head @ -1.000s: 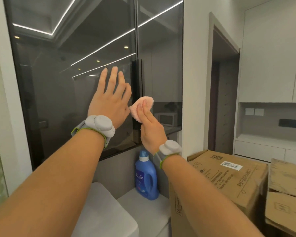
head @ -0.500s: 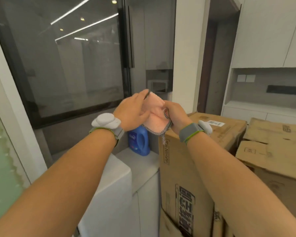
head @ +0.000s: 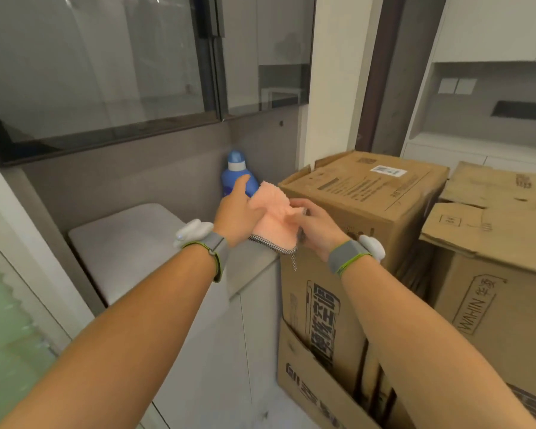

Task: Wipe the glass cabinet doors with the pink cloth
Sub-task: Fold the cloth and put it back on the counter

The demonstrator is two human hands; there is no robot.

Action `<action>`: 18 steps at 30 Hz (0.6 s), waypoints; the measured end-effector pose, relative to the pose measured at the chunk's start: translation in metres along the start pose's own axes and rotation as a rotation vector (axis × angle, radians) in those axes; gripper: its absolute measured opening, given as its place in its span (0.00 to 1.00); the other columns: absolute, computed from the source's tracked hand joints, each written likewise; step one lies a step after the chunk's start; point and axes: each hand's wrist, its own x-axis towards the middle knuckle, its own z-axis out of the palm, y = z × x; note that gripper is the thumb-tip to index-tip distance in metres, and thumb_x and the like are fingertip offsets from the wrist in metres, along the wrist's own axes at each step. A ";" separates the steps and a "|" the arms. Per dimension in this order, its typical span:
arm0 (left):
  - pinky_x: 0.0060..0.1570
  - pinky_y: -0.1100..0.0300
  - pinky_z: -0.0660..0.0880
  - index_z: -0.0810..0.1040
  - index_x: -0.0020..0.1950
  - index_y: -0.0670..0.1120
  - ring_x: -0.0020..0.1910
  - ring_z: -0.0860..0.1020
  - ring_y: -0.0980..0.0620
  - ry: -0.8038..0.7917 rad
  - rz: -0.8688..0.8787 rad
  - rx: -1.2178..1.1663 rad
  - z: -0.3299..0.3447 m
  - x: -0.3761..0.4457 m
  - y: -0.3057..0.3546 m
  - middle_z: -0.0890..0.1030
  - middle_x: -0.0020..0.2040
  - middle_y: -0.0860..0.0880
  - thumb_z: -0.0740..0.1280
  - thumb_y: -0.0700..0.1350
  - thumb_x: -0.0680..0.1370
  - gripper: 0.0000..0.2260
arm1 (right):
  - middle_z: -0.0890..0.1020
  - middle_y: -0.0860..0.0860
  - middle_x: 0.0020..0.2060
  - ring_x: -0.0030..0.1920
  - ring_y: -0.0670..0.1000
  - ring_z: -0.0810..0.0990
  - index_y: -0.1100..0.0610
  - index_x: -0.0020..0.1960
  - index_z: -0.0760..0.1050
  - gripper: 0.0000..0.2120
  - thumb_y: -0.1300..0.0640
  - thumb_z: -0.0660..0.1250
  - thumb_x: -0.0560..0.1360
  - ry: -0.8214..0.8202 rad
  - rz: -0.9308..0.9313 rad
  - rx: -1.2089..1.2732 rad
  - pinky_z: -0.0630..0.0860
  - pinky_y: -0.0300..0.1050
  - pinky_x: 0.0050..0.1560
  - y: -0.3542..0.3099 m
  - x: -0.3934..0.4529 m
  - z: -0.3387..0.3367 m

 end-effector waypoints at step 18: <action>0.66 0.47 0.79 0.78 0.70 0.50 0.60 0.78 0.49 0.011 -0.557 -0.538 0.130 -0.041 -0.105 0.75 0.70 0.48 0.64 0.45 0.83 0.16 | 0.82 0.51 0.54 0.50 0.52 0.79 0.50 0.46 0.82 0.18 0.68 0.58 0.78 0.094 0.023 -0.314 0.77 0.47 0.52 0.149 0.011 0.021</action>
